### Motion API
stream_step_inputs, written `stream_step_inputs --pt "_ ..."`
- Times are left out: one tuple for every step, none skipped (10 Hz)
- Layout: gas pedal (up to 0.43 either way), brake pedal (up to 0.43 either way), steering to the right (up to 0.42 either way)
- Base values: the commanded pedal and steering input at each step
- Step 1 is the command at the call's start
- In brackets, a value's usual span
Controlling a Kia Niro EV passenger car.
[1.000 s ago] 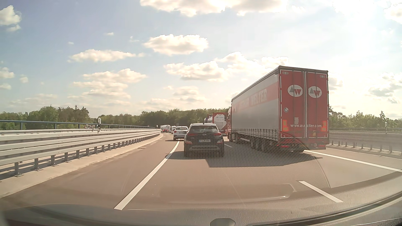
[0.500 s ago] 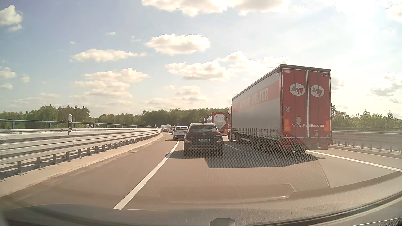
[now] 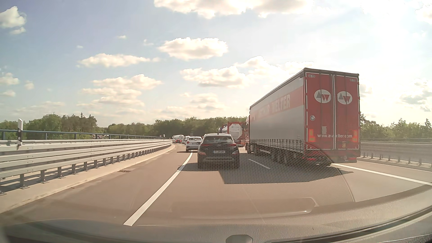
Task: Follow the waypoints while adhering to traffic rules and regulations
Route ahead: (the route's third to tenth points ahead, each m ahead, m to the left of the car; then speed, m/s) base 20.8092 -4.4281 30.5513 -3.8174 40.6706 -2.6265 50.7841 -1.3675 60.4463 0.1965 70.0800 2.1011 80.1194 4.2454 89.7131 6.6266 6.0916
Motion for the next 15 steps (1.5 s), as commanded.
stream_step_inputs --pt "0.000 0.000 -0.011" --pt "0.000 0.000 -0.012" --pt "0.000 0.000 -0.012" --pt "0.000 0.000 -0.012" --pt "0.000 0.000 -0.012" --pt "0.000 0.000 -0.011" --pt "0.000 0.000 -0.011" --pt "0.000 0.000 -0.011" --pt "0.000 0.000 -0.011" --pt "0.000 0.000 -0.011" --pt "0.000 0.000 -0.011" --pt "0.000 0.000 -0.011" --pt "0.000 0.000 -0.011" --pt "0.000 0.000 -0.012" --pt "0.000 0.000 -0.013"
